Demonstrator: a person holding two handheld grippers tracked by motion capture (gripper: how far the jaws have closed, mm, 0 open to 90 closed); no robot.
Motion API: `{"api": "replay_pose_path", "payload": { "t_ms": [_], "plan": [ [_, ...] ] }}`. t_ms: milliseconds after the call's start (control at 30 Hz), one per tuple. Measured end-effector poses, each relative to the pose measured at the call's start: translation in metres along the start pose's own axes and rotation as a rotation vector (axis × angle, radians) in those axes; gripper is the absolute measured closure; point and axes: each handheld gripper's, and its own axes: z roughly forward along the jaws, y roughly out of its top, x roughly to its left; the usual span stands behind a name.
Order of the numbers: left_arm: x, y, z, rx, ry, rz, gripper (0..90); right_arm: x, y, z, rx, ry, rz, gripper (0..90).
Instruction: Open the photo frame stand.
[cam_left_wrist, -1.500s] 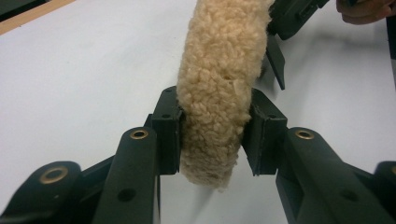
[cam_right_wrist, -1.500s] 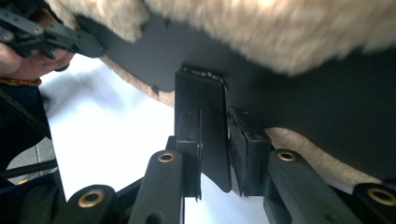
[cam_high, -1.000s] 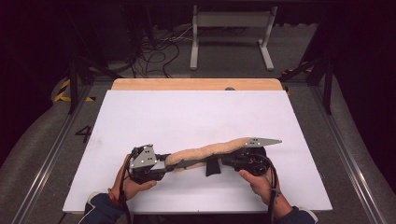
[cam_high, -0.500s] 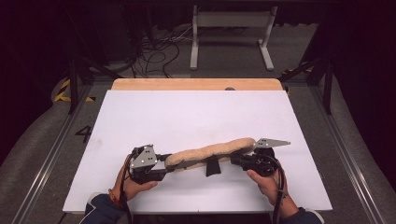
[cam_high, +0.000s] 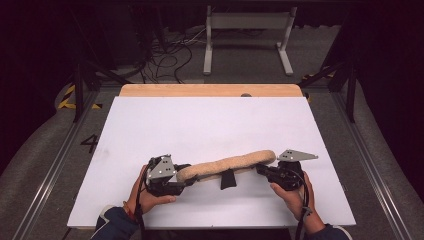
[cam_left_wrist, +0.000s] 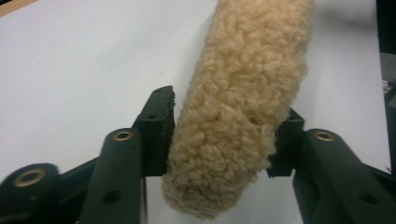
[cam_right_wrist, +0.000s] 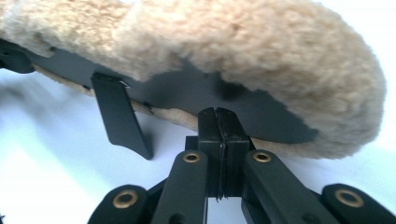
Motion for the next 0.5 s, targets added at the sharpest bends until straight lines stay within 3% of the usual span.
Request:
{"api": "replay_pose_path", "payload": {
  "t_ms": [200, 500],
  "plan": [
    [-0.003, 0.0, -0.001, 0.011, 0.005, 0.03, 59.5, 0.007, -0.002, 0.004, 0.006, 0.017, -0.009, 85.8],
    [-0.007, 0.001, -0.001, 0.022, 0.02, 0.048, 61.4, 0.025, -0.003, 0.016, 0.029, 0.029, -0.066, 83.9]
  ]
}}
